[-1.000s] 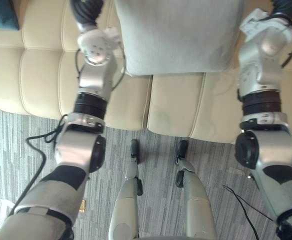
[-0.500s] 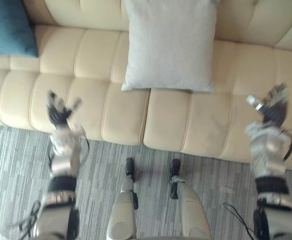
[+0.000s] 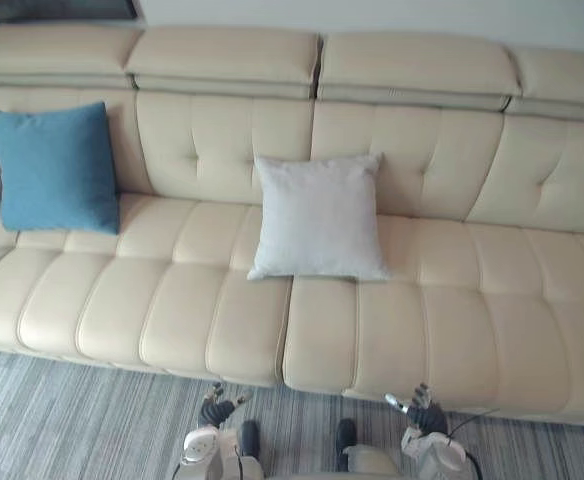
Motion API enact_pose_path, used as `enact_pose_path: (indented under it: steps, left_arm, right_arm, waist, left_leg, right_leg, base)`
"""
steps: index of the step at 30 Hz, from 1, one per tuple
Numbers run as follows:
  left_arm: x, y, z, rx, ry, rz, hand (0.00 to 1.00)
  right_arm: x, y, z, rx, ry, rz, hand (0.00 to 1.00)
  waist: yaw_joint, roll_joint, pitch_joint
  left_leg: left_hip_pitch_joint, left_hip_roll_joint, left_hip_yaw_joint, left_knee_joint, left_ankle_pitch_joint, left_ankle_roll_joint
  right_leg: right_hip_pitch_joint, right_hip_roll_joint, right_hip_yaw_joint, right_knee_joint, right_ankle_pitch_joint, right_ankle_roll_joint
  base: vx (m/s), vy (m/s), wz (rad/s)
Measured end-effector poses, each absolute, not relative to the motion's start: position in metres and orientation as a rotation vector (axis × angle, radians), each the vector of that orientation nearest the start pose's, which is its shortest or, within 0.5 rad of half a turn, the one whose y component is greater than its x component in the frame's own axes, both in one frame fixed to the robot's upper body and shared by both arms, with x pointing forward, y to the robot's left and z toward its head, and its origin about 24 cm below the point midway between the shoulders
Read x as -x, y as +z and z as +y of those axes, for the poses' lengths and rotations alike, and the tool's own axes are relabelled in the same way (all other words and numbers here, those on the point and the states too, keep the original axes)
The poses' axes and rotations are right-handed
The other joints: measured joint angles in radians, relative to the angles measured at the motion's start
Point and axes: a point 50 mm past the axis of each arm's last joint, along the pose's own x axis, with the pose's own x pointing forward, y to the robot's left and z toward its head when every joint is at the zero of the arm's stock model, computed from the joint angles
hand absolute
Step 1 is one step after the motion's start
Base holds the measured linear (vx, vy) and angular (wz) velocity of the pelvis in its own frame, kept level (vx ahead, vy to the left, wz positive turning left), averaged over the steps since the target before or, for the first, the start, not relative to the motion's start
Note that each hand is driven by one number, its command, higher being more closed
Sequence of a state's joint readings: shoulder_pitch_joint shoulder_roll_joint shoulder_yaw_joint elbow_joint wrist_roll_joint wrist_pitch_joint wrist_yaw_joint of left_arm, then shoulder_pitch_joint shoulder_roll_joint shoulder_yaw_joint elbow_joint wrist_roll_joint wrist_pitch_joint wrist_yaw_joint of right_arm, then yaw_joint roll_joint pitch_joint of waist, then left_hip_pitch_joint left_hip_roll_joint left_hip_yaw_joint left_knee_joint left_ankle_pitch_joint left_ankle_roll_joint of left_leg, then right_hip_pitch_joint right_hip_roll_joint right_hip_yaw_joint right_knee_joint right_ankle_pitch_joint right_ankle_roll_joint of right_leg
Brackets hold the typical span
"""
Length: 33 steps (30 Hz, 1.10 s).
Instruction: Pick up cushions and gather them together orderly.
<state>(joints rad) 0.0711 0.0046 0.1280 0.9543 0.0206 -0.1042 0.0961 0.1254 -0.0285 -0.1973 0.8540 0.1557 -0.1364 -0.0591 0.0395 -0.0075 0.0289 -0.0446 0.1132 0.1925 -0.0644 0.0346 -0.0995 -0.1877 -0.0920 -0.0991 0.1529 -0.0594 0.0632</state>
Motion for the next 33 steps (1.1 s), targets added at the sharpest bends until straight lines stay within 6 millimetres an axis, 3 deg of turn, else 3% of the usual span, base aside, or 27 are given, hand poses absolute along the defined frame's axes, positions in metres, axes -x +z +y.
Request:
enact_pose_path:
  steps: [3, 7, 10, 11, 12, 13, 14, 16, 17, 18, 20, 21, 22, 26, 27, 29, 31, 32, 33]
  left_arm:
    - [-0.119, -0.152, 0.174, -0.027, 0.206, 0.954, 0.0]
    - [-0.119, -0.153, 0.173, -0.061, 0.18, 0.965, 0.0]
    - [-0.128, -0.151, 0.171, -0.071, 0.168, 0.954, 0.0]
    - [-0.134, -0.149, 0.17, -0.087, 0.158, 0.938, 0.0]
    - [-0.136, -0.148, 0.168, -0.085, 0.158, 0.93, 0.0]
    - [-0.138, -0.147, 0.169, -0.087, 0.16, 0.923, 0.0]
    - [-0.142, -0.145, 0.172, -0.095, 0.169, 0.912, 0.0]
    - [-0.144, -0.142, 0.177, -0.105, 0.183, 0.894, 0.0]
    - [-0.143, -0.142, 0.18, -0.113, 0.192, 0.894, 0.0]
    - [-0.143, -0.143, 0.178, -0.111, 0.196, 0.9, 0.0]
    - [-0.143, -0.144, 0.164, -0.09, 0.168, 0.906, 0.0]
    - [-0.144, -0.144, 0.161, -0.093, 0.155, 0.905, 0.0]
    - [-0.147, -0.143, 0.156, -0.102, 0.128, 0.899, 0.0]
    - [-0.148, -0.144, 0.144, -0.093, 0.089, 0.904, 0.0]
    - [-0.153, -0.142, 0.144, -0.095, 0.087, 0.89, 0.0]
    - [-0.153, -0.141, 0.144, -0.096, 0.088, 0.888, 0.0]
    - [-0.153, -0.141, 0.145, -0.095, 0.091, 0.887, 0.0]
    - [-0.151, -0.142, 0.147, -0.085, 0.107, 0.892, 0.0]
    - [-0.15, -0.142, 0.148, -0.081, 0.114, 0.896, 0.0]
  right_arm:
    - [-0.112, -0.144, -0.203, -0.153, -0.387, 0.874, 0.0]
    - [-0.116, -0.145, -0.198, -0.149, -0.372, 0.885, 0.0]
    - [-0.113, -0.149, -0.192, -0.162, -0.366, 0.917, 0.0]
    - [-0.112, -0.15, -0.188, -0.163, -0.358, 0.924, 0.0]
    - [-0.116, -0.149, -0.186, -0.162, -0.35, 0.918, 0.0]
    - [-0.118, -0.149, -0.185, -0.164, -0.347, 0.915, 0.0]
    - [-0.116, -0.15, -0.184, -0.166, -0.348, 0.923, 0.0]
    - [-0.117, -0.149, -0.184, -0.164, -0.35, 0.92, 0.0]
    - [-0.119, -0.149, -0.185, -0.162, -0.351, 0.918, 0.0]
    - [-0.125, -0.148, -0.187, -0.152, -0.349, 0.91, 0.0]
    - [-0.139, -0.142, -0.192, -0.144, -0.369, 0.869, 0.0]
    - [-0.141, -0.142, -0.193, -0.141, -0.371, 0.865, 0.0]
    - [-0.145, -0.14, -0.193, -0.138, -0.366, 0.853, 0.0]
    - [-0.141, -0.143, -0.184, -0.141, -0.35, 0.876, 0.0]
    - [-0.138, -0.145, -0.183, -0.146, -0.354, 0.888, 0.0]
    - [-0.137, -0.145, -0.184, -0.144, -0.358, 0.896, 0.0]
    - [-0.136, -0.145, -0.188, -0.135, -0.365, 0.897, 0.0]
    - [-0.137, -0.145, -0.187, -0.139, -0.36, 0.894, 0.0]
    - [-0.137, -0.145, -0.186, -0.141, -0.359, 0.894, 0.0]
  waist:
    - [0.001, -0.001, -0.01]
    - [0.006, -0.005, -0.011]
    - [0.006, -0.023, 0.0]
    - [0.008, -0.029, 0.004]
    - [0.013, -0.015, 0.005]
    - [0.011, -0.015, 0.009]
    - [0.011, -0.03, 0.002]
    - [0.011, -0.052, -0.007]
    - [0.017, -0.061, -0.011]
    - [0.025, -0.058, -0.012]
    - [0.051, 0.003, 0.001]
    - [0.053, 0.001, 0.005]
    - [0.058, 0.024, 0.016]
    - [0.049, 0.019, 0.052]
    - [0.046, 0.008, 0.065]
    - [0.041, -0.006, 0.074]
    - [0.037, -0.016, 0.07]
    - [0.042, -0.012, 0.069]
    - [0.042, -0.008, 0.067]
  left_leg:
    - [0.043, 0.001, 0.031, -0.001, -0.01, -0.005]
    - [0.089, 0.003, 0.102, 0.013, -0.038, -0.009]
    - [0.079, 0.017, 0.114, 0.091, -0.085, -0.006]
    - [0.066, 0.026, 0.122, 0.121, -0.097, 0.002]
    - [0.049, 0.054, 0.125, 0.134, -0.098, 0.006]
    - [0.042, 0.056, 0.122, 0.145, -0.098, 0.006]
    - [0.024, 0.055, 0.097, 0.177, -0.098, 0.006]
    - [-0.011, 0.054, 0.067, 0.237, -0.098, 0.006]
    - [-0.042, 0.056, 0.058, 0.273, -0.098, 0.006]
    - [-0.07, 0.072, 0.056, 0.299, -0.096, 0.004]
    - [-0.118, 0.123, 0.055, 0.285, -0.043, -0.005]
    - [-0.129, 0.13, 0.055, 0.28, -0.036, -0.015]
    - [-0.14, 0.147, 0.052, 0.263, -0.022, -0.036]
    - [-0.15, 0.174, 0.048, 0.189, 0.075, -0.054]
    - [-0.152, 0.175, 0.045, 0.242, 0.042, -0.042]
    - [-0.163, 0.163, 0.036, 0.32, -0.014, -0.028]
    - [-0.162, 0.131, -0.012, 0.433, -0.108, -0.033]
    - [-0.131, 0.109, -0.046, 0.491, -0.199, -0.035]
    - [-0.115, 0.106, -0.052, 0.484, -0.223, -0.035]
  right_leg:
    - [0.039, 0.006, 0.024, -0.025, 0.011, -0.006]
    - [0.056, 0.017, 0.085, -0.024, 0.026, 0.001]
    - [0.055, 0.01, 0.09, 0.011, 0.024, 0.004]
    - [0.055, 0.011, 0.088, 0.02, 0.035, 0.021]
    - [0.037, 0.019, 0.082, 0.07, 0.018, 0.031]
    - [0.013, 0.011, 0.064, 0.162, -0.016, 0.017]
    - [-0.022, -0.025, 0.05, 0.439, -0.101, 0.049]
    - [-0.015, -0.071, 0.058, 0.598, -0.111, 0.069]
    - [0.001, -0.078, 0.068, 0.566, -0.126, 0.107]
    - [0.007, -0.049, 0.047, 0.52, -0.133, 0.102]
    - [0.073, 0.016, 0.021, 0.32, -0.155, 0.063]
    - [0.075, 0.023, 0.015, 0.292, -0.159, 0.056]
    - [0.083, 0.044, 0.001, 0.237, -0.162, 0.039]
    - [0.099, 0.065, -0.064, 0.133, -0.149, -0.053]
    - [0.099, 0.054, -0.089, 0.121, -0.139, -0.079]
    - [0.096, 0.042, -0.087, 0.121, -0.139, -0.082]
    - [0.082, 0.022, -0.061, 0.121, -0.134, -0.068]
    - [0.065, 0.015, -0.025, 0.121, -0.125, -0.056]
    - [0.061, 0.016, -0.015, 0.12, -0.124, -0.054]
  base:
    - [0.08, 0.033, -0.24]
    - [0.06, 0.028, -0.5]
    - [0.01, 0.014, -0.19]
    - [-0.05, 0.01, -0.04]
    - [-0.05, 0.028, 0.01]
    - [-0.03, -0.005, 0.29]
    - [0.0, -0.039, 0.43]
    - [-0.01, -0.131, 0.51]
    - [-0.07, -0.244, 0.27]
    - [-0.14, -0.251, -0.11]
    - [-0.18, -0.196, -0.19]
    - [-0.18, -0.186, -0.09]
    - [-0.22, -0.161, -0.09]
    - [-0.31, -0.135, 0.07]
    - [-0.28, -0.003, 0.05]
    - [-0.22, 0.056, 0.0]
    - [-0.2, 0.169, -0.35]
    - [-0.15, 0.224, -0.63]
    - [-0.16, 0.283, -0.78]
